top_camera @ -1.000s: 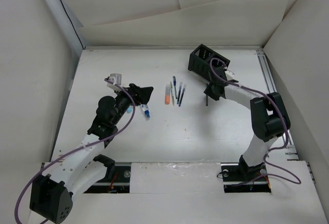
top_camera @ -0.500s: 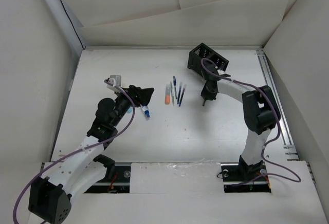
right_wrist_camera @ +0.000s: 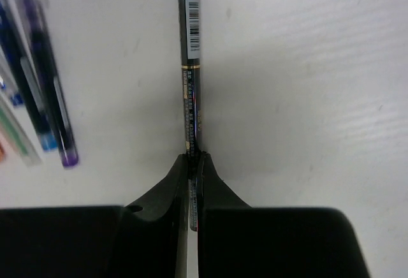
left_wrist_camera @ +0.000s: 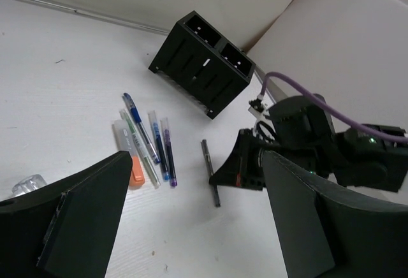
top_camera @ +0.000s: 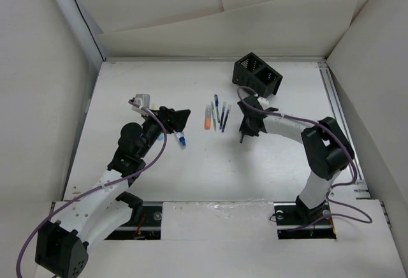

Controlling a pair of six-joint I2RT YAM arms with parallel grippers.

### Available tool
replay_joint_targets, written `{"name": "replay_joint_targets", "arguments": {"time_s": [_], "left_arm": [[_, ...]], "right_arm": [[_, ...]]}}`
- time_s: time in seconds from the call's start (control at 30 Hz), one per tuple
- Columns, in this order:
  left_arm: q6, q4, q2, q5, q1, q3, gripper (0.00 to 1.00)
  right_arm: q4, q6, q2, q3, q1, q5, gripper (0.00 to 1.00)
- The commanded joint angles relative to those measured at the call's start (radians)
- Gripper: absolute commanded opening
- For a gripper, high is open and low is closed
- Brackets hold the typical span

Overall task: Sort the stationery into containers
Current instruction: Move the pen to the center of the board, then pick up the pen from the center of the board.

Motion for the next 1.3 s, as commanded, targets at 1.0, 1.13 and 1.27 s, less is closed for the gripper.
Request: {"name": "replay_joint_targets", "arguments": {"time_s": [1.0, 1.13, 1.27], "left_arm": [[-0.009, 0.072, 0.037, 0.022, -0.003, 0.006, 0.8], [-0.009, 0.072, 0.037, 0.022, -0.003, 0.006, 0.8], [-0.009, 0.072, 0.047, 0.022, -0.003, 0.006, 0.79]], "right_arm": [[-0.037, -0.166, 0.105, 0.118, 0.1, 0.186, 0.42], [-0.037, -0.186, 0.14, 0.162, 0.09, 0.176, 0.42], [-0.047, -0.206, 0.166, 0.185, 0.09, 0.176, 0.34]]}}
